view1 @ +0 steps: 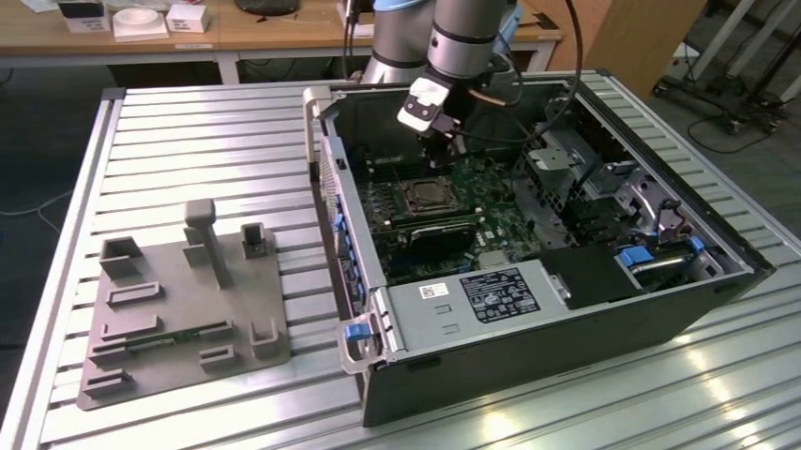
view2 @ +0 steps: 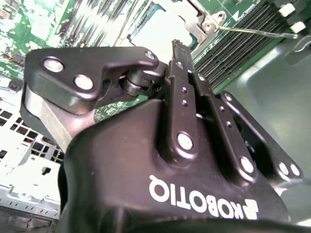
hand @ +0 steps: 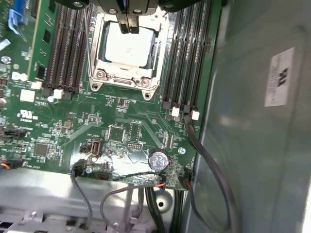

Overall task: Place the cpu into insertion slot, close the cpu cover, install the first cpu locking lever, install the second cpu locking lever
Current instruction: 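Install the first cpu locking lever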

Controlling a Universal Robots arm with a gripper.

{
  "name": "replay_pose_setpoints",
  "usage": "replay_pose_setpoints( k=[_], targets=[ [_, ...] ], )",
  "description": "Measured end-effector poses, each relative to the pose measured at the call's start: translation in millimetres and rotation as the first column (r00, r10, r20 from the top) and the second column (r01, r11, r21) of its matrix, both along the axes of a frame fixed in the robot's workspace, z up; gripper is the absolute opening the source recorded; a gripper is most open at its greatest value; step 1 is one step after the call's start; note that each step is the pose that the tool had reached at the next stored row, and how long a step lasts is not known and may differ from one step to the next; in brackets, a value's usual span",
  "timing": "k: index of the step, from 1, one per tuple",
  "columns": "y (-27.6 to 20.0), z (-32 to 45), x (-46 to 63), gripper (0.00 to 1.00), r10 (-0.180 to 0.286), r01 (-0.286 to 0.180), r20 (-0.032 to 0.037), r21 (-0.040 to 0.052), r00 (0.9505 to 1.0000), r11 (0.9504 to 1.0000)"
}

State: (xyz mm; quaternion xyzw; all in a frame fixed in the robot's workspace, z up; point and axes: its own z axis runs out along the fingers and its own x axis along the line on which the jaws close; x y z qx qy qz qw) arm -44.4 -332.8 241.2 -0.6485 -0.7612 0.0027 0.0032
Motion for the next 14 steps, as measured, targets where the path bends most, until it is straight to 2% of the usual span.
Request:
replay_pose_setpoints(
  k=[2,4,7,11,14],
  targets=[
    [0.0,3.9,0.0,0.10,0.002,-0.002,-0.0001,-0.0002,1.0000,1.0000],
    [0.0,4.4,0.0,0.10,0.015,-0.015,0.0001,0.0001,0.9999,0.9999],
    [0.0,4.4,0.0,0.10,0.070,-0.070,0.0000,0.0000,0.9975,0.9975],
    [0.0,4.4,0.0,0.10,0.142,-0.142,0.0000,-0.0001,0.9899,0.9899],
    [0.0,4.4,0.0,0.10,0.196,-0.196,0.0000,-0.0001,0.9805,0.9805]
  ],
)
